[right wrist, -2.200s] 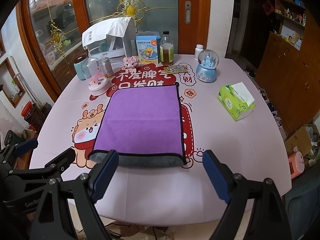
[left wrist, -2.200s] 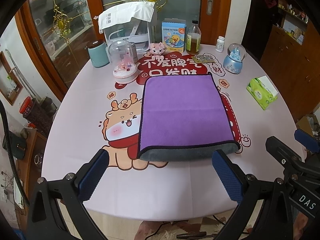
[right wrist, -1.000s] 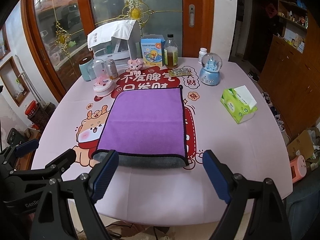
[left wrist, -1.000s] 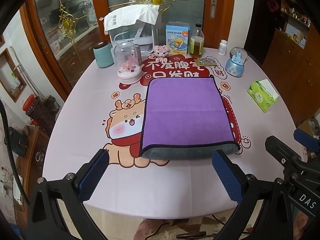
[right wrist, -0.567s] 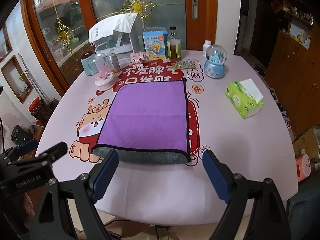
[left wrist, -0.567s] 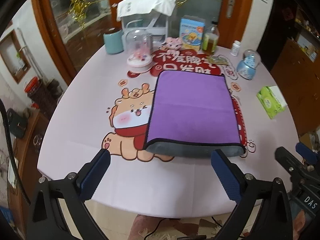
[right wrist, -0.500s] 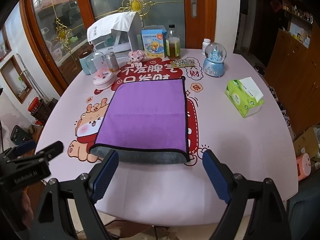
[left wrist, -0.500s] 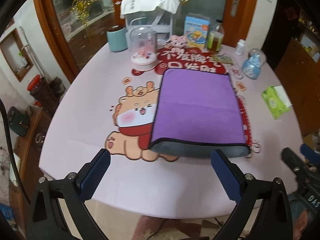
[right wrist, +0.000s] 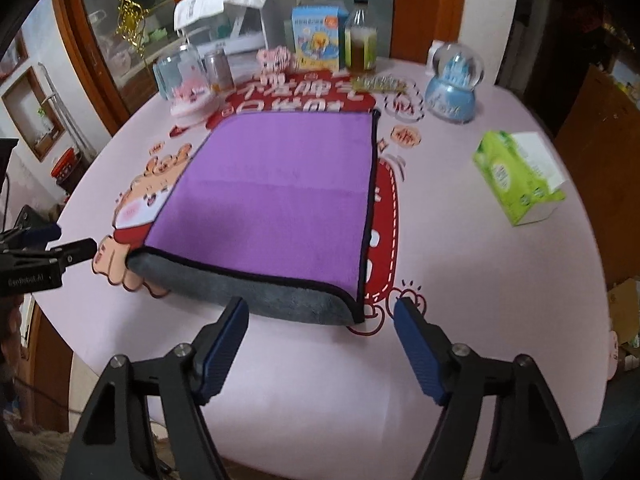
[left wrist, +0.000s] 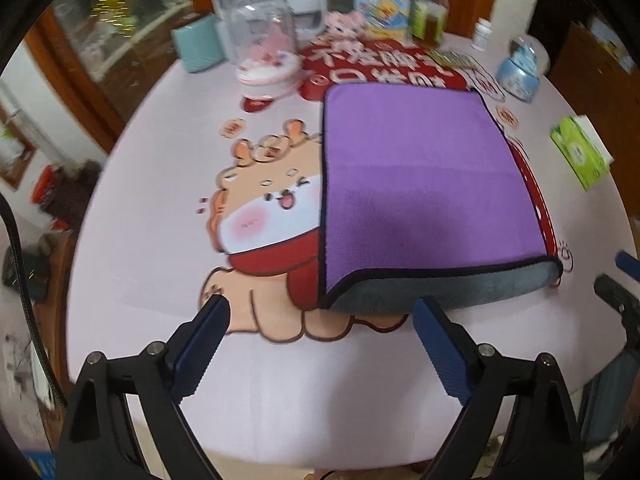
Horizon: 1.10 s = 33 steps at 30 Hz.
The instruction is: Fold towel
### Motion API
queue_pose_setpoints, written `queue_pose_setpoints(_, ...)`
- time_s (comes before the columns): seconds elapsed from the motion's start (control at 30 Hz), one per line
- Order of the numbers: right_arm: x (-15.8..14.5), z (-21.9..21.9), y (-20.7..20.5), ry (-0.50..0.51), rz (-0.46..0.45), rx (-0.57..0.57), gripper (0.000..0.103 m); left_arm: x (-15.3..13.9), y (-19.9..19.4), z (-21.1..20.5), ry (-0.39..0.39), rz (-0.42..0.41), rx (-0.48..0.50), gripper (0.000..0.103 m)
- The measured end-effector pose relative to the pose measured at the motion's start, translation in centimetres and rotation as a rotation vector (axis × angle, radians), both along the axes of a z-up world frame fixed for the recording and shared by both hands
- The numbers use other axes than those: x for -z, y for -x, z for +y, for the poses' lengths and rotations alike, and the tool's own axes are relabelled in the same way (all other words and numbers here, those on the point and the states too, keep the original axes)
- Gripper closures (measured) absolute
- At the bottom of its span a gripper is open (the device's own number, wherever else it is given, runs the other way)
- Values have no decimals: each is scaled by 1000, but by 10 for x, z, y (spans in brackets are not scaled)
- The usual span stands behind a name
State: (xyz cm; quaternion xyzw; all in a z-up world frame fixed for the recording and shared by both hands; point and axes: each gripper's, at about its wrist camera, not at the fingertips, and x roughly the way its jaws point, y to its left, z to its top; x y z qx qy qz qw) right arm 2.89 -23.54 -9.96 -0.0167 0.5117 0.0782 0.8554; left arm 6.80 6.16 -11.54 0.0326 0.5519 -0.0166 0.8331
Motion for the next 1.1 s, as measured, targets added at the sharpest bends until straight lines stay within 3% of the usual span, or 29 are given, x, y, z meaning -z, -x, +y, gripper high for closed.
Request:
queue_pose_setpoints(0.1,15,-6,-8,4,9,-26,31,18,-12,2,45,19,78,16)
queue_pose_setpoints(0.27,33,-12,-19,3,33,-96,41,38,-28,0,48,29,181,18)
queue_pose_setpoints(0.57,62,-17,-35,-39,106,-241,57,59,-44,-8,108,90,363,29)
queue_pose_setpoints(0.87,73,-22,-50,-85,160,-327,73,69,-44,-9,166,142,447,42)
queue_pose_setpoints(1.1,81,-24,-57,-104,195,-368,74,73,-47,-9,167,169,484,47)
